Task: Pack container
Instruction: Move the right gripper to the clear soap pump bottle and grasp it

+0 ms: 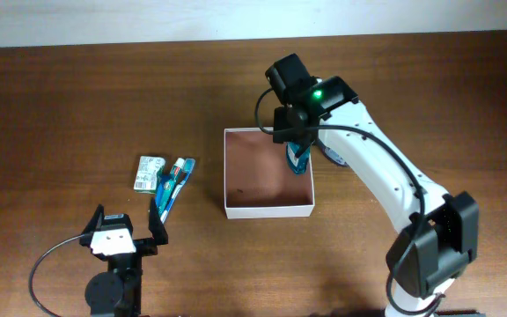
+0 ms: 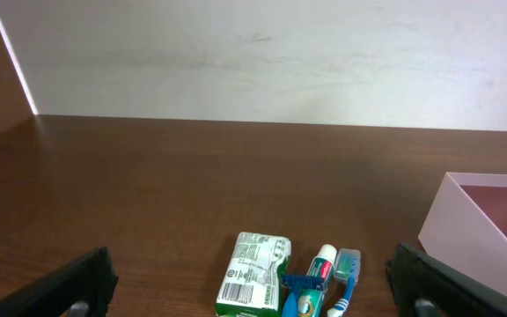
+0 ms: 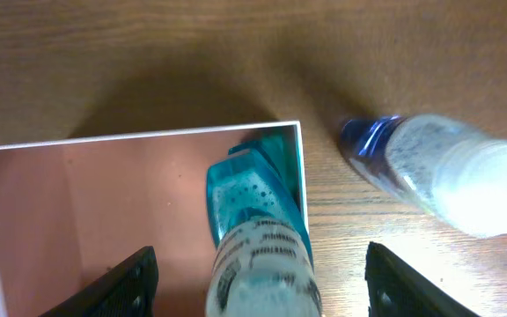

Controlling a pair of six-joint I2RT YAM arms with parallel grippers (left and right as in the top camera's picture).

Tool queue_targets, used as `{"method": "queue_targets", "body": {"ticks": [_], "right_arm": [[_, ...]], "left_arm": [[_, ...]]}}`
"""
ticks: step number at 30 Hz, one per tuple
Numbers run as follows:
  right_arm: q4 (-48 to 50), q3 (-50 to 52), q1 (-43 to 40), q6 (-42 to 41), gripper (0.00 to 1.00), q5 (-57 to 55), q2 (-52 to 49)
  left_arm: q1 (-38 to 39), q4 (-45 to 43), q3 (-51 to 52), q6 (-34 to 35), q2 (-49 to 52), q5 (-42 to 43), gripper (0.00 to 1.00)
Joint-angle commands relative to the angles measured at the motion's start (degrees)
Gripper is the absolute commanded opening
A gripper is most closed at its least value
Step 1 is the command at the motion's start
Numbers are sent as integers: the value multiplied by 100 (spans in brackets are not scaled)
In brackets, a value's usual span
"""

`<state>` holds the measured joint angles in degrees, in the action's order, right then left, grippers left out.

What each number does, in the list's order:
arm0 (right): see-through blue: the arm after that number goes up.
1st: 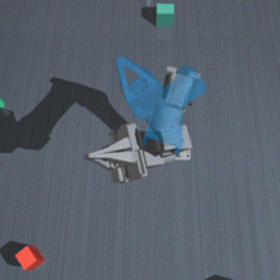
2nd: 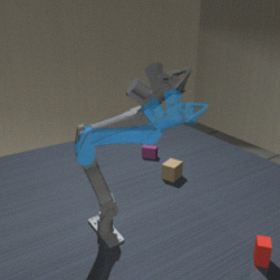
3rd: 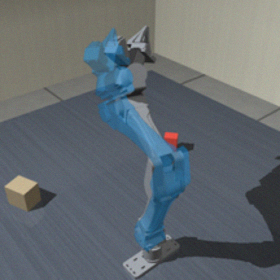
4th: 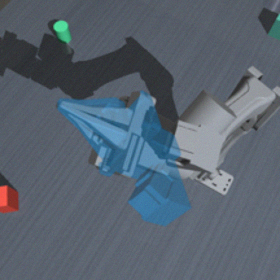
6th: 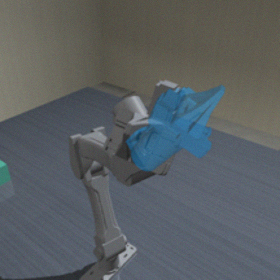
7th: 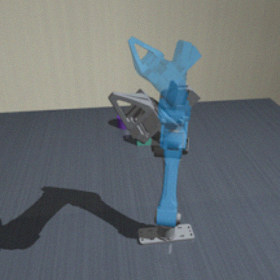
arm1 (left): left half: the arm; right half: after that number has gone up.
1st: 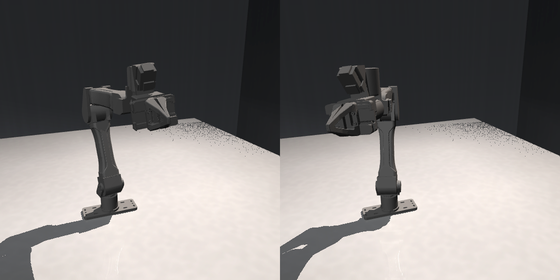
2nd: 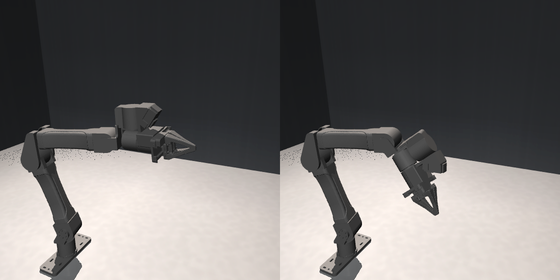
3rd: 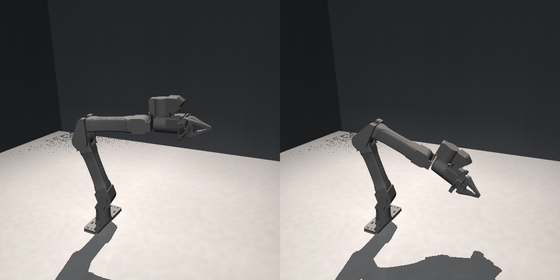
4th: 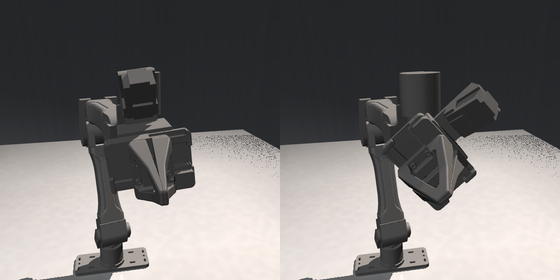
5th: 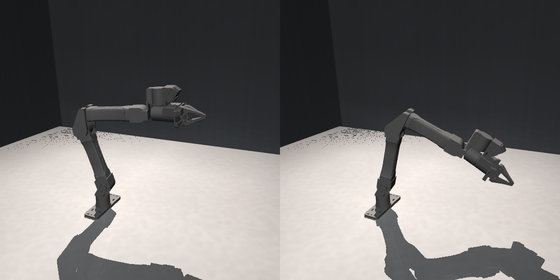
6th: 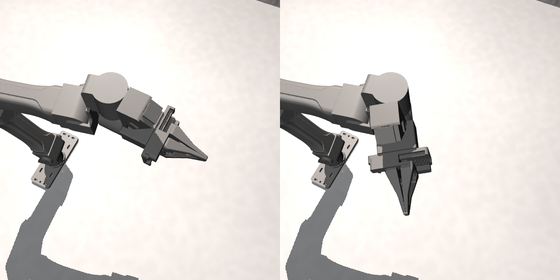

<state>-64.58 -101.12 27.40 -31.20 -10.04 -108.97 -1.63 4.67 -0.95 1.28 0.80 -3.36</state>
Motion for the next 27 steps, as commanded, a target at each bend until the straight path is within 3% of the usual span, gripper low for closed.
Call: {"method": "queue_targets", "body": {"ticks": [1, 6, 10, 16, 20, 27], "right_arm": [[-125, -479, -50, 638, 68, -116, 752], [-372, -535, -396, 1663, 77, -275, 1248], [-734, -533, -1036, 2238, 78, -179, 1314], [-944, -485, -1875, 3838, 75, 1257, 1128], [-1008, -485, -2081, 4345, 68, 1285, 1032], [-1117, -479, -2068, 4483, 68, 1285, 896]], "left_arm": [[-4, -15, 39, -70, -46, 61, 99], [-4, -15, 39, -70, -46, 61, 99], [-4, -15, 39, -70, -46, 61, 100], [-4, -15, 39, -70, -46, 61, 99], [-4, -15, 39, -70, -46, 61, 99], [-4, -15, 39, -70, -46, 61, 99]]}}
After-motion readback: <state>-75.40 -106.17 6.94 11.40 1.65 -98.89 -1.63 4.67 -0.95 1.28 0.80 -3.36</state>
